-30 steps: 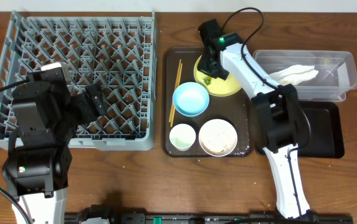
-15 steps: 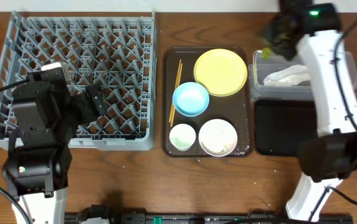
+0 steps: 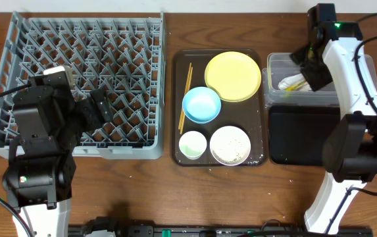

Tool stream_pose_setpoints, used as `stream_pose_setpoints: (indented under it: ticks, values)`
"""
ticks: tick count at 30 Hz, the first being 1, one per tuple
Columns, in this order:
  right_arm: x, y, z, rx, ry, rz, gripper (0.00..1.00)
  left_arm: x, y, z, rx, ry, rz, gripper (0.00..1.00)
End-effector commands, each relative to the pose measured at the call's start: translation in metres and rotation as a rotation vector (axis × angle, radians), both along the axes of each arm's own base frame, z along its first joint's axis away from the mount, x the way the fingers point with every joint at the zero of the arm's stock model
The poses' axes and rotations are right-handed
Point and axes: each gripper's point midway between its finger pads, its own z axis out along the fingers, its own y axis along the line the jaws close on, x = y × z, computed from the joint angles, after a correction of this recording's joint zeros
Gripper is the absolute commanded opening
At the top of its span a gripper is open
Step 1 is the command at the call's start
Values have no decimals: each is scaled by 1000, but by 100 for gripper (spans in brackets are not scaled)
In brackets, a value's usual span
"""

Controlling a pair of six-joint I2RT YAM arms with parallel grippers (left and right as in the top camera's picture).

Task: Sort waste into correct bins and load items into the dishwasher
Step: 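Drop the snack wrapper into the clear bin, then move the right gripper down and grasp the pink rice bowl rim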

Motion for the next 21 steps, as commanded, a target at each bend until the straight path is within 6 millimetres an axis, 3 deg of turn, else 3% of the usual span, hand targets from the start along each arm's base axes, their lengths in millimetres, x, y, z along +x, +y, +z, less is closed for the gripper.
stream_pose_setpoints:
  ticks: [1,3,6,10,16,21]
  values:
    - [10,0,26,-24,-51,148,99,1,-1,9,-9,-21,-6,90]
    - [16,8,44,-16,-91,269,99,1,-1,9,-9,-21,-6,90]
    - [20,36,72,44,-162,523,99,1,-1,9,-9,-21,-6,90]
    - [-3,92,97,168,-208,834,99,1,-1,9,-9,-21,-6,90]
    - [-65,146,78,192,19,1036,96,1,-1,9,-9,-21,-6,90]
    - [-93,179,49,131,140,1137,83,1,-1,9,-9,-21,-6,91]
